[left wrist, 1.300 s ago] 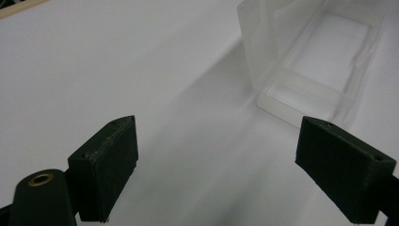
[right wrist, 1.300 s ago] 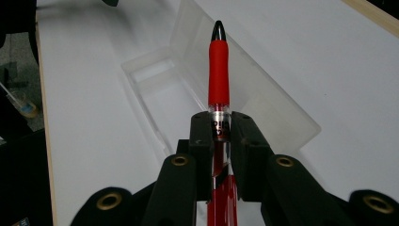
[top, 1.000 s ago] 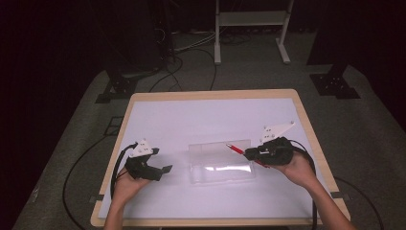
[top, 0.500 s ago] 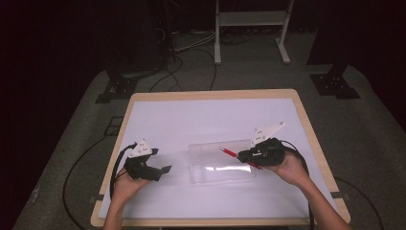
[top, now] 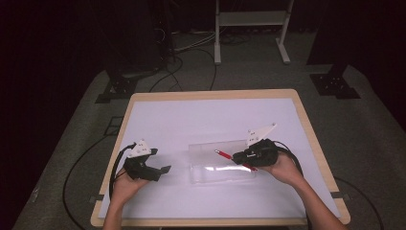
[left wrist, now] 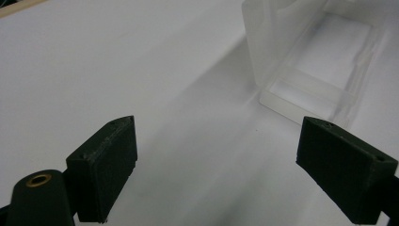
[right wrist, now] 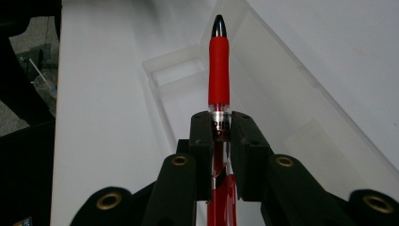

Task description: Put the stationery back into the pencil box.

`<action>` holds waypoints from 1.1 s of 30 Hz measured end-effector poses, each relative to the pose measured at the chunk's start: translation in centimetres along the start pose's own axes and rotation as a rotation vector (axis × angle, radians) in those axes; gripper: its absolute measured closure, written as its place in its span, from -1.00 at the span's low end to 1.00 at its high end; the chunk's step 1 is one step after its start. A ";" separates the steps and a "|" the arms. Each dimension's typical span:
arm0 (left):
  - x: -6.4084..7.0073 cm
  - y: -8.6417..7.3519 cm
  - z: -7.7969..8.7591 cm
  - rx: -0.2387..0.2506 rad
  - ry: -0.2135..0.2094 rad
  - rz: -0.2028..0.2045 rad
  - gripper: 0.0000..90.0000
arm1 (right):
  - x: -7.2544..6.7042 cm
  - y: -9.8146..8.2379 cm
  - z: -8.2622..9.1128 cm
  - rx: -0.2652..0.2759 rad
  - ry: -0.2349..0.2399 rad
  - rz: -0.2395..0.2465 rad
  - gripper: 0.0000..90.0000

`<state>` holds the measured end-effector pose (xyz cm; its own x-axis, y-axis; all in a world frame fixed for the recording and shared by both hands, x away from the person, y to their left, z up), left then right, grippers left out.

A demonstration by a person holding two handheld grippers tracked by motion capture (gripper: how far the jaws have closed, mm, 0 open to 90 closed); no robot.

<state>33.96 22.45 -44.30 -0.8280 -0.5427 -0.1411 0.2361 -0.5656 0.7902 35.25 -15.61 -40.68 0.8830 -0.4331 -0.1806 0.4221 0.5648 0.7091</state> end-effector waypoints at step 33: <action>-0.1 -0.1 0.1 0.001 0.001 0.009 -0.73 | 1.0 -0.5 -3.1 -0.039 0.027 0.040 0.75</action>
<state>33.94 22.65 -44.33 -0.8256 -0.5480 -0.1347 0.2426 -0.5601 0.7921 36.56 -14.13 -43.33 0.9043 -0.3910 -0.1715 0.3937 0.6081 0.6893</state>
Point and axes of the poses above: each handheld gripper's, and its own axes: z roughly backward along the jaws, y roughly out of its top, x roughly to its right, the point moved 2 cm from there along -z, roughly forward along the jaws, and after that the axes turned 10 degrees about -z, right-handed, at the moved point
